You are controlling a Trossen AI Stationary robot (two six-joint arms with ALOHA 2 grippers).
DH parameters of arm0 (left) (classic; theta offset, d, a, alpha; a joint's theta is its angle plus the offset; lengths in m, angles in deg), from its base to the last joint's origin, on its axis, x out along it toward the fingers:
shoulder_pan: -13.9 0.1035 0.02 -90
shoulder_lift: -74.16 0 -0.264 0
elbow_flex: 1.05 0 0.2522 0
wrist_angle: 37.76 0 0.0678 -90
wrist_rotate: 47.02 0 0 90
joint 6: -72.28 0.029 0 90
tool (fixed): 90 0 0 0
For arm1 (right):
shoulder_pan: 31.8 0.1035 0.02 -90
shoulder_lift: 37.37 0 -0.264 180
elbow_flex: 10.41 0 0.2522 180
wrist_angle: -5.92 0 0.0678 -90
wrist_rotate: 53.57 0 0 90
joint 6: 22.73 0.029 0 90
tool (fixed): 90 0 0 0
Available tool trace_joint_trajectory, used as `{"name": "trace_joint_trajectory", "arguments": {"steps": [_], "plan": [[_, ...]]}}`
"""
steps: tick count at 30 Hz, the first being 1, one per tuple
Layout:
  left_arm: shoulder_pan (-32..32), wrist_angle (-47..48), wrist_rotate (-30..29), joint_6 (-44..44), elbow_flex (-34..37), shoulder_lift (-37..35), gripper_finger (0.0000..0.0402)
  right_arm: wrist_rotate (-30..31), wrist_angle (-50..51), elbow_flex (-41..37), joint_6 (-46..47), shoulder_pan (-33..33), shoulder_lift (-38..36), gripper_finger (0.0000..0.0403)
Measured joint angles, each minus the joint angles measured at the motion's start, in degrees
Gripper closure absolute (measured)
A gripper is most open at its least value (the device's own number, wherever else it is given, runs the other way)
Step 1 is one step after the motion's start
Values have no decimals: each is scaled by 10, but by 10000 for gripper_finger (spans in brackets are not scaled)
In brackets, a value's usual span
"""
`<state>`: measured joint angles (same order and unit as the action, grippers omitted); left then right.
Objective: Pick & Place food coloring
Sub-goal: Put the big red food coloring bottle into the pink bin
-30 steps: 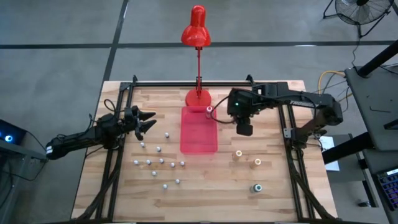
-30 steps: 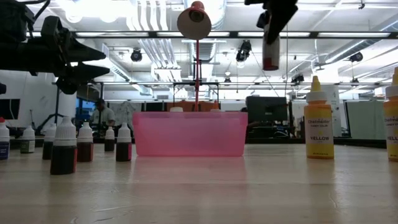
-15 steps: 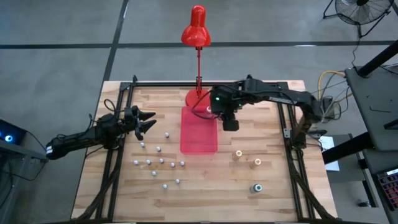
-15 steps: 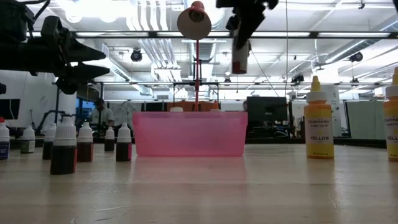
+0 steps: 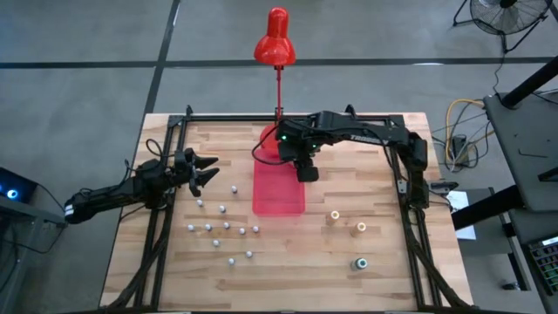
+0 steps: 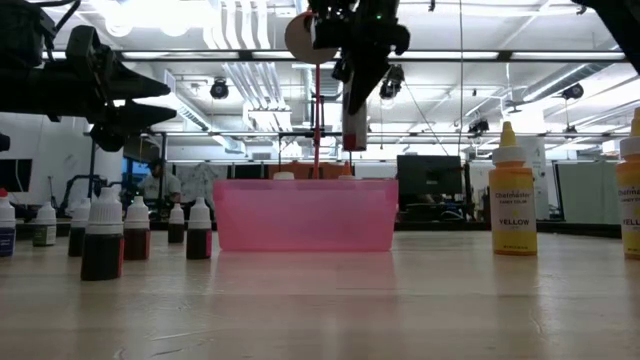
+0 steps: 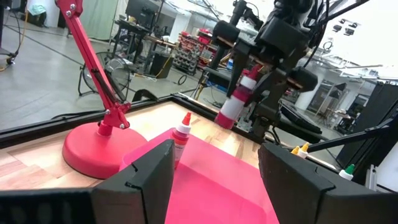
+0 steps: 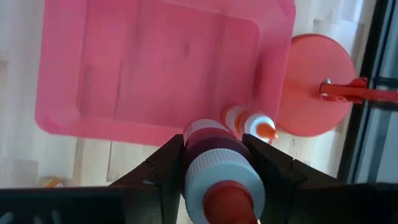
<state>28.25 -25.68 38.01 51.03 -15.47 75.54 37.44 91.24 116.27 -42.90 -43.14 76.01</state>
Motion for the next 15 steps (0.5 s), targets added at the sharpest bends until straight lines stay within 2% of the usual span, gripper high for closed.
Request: {"name": "trace_joint_trajectory", "arguments": {"steps": [8, 15], "plan": [[0, 0, 0, 0, 0, 0, 197, -25, -20, -6, 2, -4, 18, 264], [0, 0, 0, 0, 0, 0, 197, -25, -50, -49, 2, -5, 18, 264]]}}
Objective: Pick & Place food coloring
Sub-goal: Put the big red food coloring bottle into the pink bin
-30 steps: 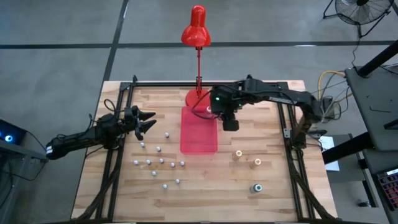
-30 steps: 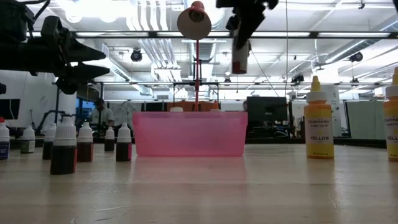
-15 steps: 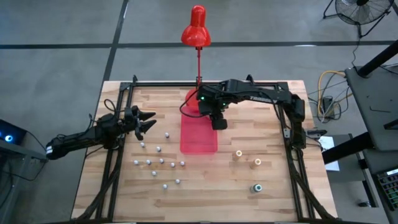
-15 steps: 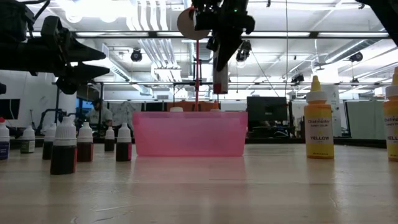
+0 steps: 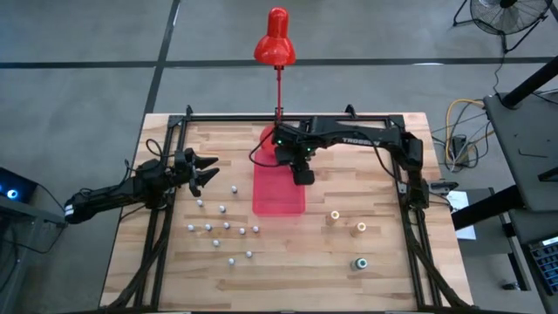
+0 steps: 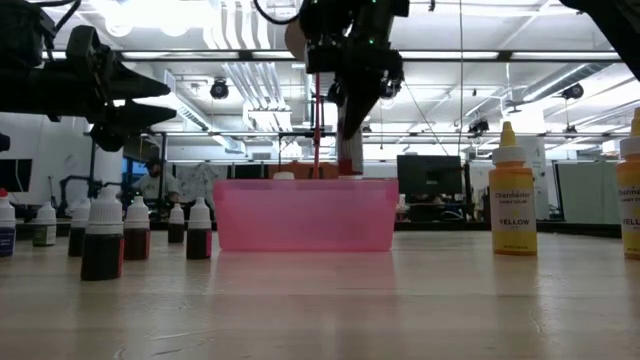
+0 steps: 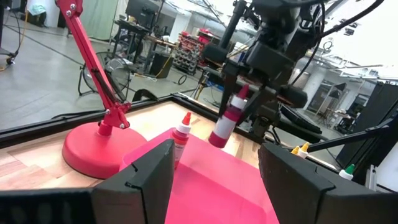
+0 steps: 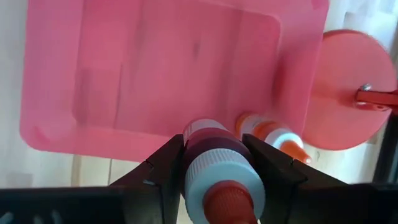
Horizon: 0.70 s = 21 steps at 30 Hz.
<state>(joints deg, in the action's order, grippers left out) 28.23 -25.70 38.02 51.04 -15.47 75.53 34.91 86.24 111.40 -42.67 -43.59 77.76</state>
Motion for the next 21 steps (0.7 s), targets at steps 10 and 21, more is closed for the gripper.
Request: {"name": "trace_joint_trajectory", "arguments": {"steps": [10, 21], "plan": [[0, 0, 0, 0, 0, 0, 197, 0, -73, -59, 18, 0, -2, 264], [0, 0, 0, 0, 0, 0, 197, 2, -125, -110, 48, 0, -2, 264]]}}
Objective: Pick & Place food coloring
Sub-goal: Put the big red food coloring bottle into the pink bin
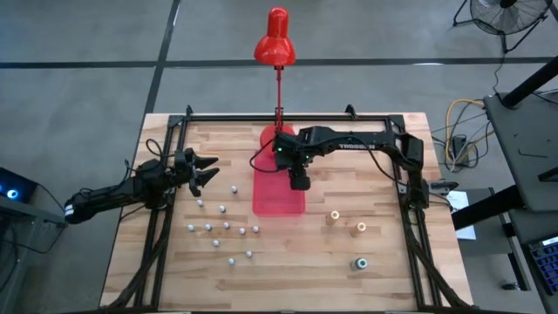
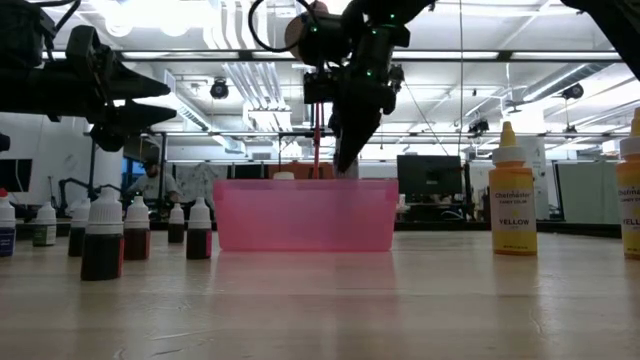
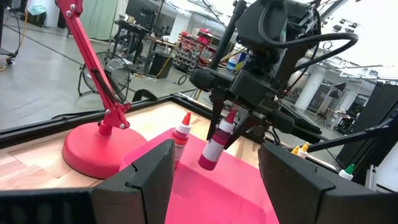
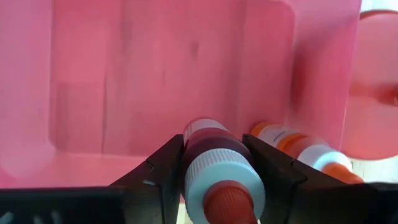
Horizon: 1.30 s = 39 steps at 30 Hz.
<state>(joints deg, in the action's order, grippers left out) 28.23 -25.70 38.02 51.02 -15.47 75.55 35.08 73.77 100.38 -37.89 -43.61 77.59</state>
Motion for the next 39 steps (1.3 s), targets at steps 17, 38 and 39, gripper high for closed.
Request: {"name": "trace_joint_trajectory", "arguments": {"steps": [17, 38, 39], "plan": [[0, 0, 0, 0, 0, 0, 197, 26, -66, -65, 2, -8, 0, 264], [0, 0, 0, 0, 0, 0, 197, 22, -104, -90, 21, -11, 0, 253], [0, 0, 0, 0, 0, 0, 197, 22, -104, -90, 21, -11, 0, 249]]}}
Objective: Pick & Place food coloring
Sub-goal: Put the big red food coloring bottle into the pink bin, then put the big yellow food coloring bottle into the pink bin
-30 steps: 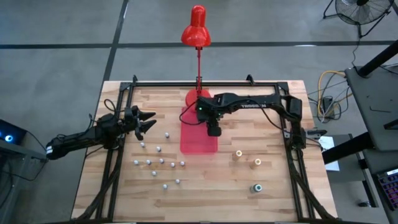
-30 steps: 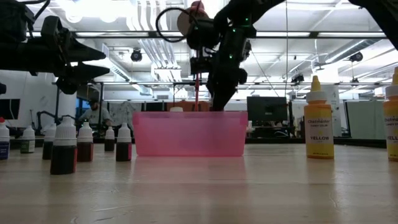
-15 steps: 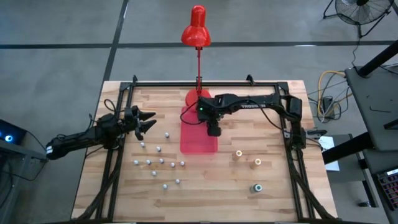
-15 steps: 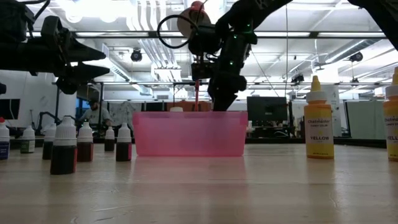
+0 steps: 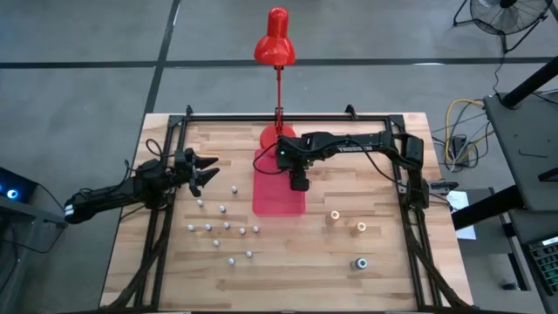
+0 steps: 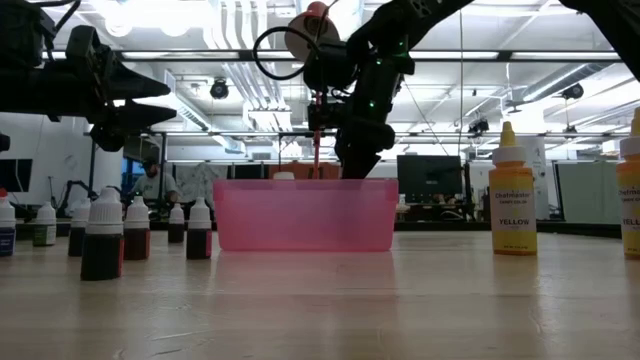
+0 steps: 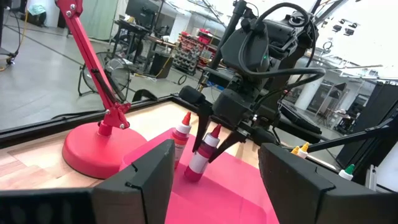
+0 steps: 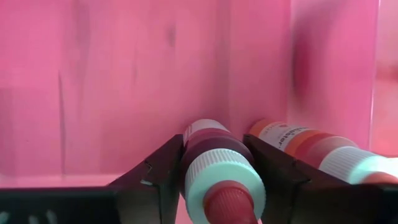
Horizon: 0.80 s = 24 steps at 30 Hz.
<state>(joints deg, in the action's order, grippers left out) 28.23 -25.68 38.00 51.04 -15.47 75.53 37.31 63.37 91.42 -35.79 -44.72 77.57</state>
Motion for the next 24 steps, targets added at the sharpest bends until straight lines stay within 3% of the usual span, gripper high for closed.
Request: {"name": "trace_joint_trajectory", "arguments": {"steps": [14, 24], "plan": [[0, 0, 0, 0, 0, 0, 197, 4, 1, 0, 0, 0, -3, 201], [0, 0, 0, 0, 0, 0, 197, 15, 10, 0, 0, 0, -50, 170]]}}
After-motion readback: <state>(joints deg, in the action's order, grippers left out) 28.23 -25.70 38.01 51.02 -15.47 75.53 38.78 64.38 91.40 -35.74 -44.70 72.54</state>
